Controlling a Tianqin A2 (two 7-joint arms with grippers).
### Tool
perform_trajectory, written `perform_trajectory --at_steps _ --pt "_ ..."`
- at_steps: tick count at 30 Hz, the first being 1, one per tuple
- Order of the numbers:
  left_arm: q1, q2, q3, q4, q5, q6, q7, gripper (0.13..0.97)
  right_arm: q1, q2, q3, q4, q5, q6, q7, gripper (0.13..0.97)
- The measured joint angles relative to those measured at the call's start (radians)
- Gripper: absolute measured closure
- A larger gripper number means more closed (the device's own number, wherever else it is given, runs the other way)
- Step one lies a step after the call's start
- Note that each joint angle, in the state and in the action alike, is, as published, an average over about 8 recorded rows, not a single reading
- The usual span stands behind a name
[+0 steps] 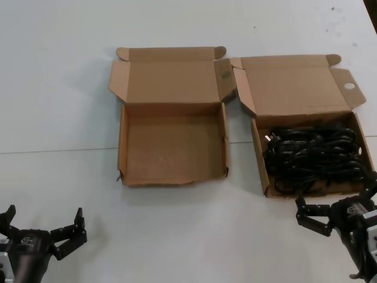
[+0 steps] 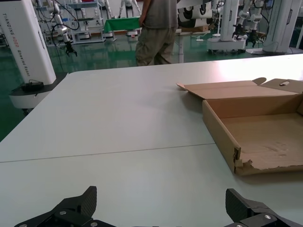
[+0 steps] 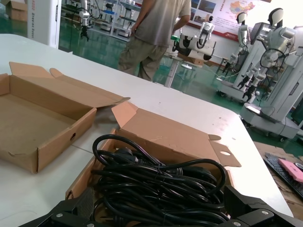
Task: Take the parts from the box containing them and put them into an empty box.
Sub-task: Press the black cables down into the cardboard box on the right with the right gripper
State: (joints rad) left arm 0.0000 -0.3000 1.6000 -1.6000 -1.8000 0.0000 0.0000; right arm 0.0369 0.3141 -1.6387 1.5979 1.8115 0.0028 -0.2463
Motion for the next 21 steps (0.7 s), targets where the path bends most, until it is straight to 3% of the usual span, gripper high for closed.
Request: perform_trajectory --at_steps 21 --pt "0.000 0.000 0.000 0.000 0.000 0.000 0.000 0.132 0.000 0.000 0.000 0.000 0.000 0.000 0.000 0.129"
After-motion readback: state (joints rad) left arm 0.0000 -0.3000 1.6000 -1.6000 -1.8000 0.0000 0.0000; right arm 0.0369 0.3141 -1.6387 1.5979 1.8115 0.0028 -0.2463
